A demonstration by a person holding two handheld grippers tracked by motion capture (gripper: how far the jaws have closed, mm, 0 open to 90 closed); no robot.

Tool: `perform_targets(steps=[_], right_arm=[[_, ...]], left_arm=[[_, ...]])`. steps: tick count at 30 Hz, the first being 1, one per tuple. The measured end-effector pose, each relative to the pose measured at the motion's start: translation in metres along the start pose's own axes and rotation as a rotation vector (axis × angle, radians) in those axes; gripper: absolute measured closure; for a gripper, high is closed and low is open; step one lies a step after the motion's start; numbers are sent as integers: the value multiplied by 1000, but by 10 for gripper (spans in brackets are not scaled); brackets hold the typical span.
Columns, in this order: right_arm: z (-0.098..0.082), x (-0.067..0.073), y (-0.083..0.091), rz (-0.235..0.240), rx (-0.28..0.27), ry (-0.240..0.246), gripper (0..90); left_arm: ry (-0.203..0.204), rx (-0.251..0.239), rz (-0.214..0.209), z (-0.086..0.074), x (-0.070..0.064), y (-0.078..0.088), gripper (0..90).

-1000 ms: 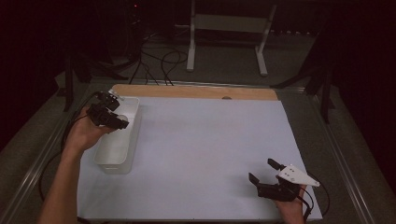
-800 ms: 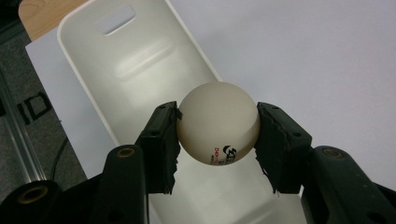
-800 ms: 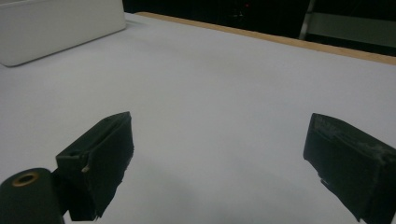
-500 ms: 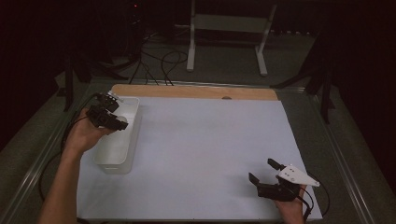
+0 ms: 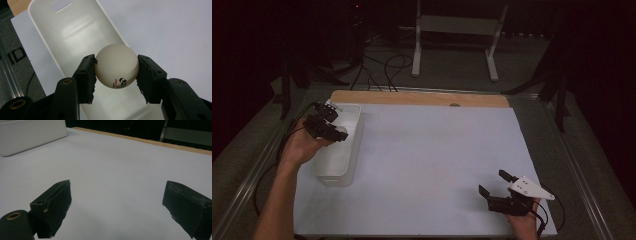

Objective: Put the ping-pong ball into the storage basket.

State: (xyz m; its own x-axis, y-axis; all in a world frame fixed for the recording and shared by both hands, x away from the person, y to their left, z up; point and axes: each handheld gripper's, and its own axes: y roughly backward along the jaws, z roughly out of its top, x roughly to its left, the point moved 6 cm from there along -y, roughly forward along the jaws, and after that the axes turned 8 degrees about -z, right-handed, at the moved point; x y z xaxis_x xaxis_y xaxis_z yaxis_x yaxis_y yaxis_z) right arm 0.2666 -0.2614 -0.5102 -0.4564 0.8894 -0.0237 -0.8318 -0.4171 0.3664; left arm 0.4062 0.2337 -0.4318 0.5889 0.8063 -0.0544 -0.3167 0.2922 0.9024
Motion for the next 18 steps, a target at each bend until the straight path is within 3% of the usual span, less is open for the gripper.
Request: perform_targets(steps=[18], right_arm=[[0, 0, 0, -1, -1, -1, 80]], left_arm=[[-4, 12, -4, -4, 0, -5, 513]])
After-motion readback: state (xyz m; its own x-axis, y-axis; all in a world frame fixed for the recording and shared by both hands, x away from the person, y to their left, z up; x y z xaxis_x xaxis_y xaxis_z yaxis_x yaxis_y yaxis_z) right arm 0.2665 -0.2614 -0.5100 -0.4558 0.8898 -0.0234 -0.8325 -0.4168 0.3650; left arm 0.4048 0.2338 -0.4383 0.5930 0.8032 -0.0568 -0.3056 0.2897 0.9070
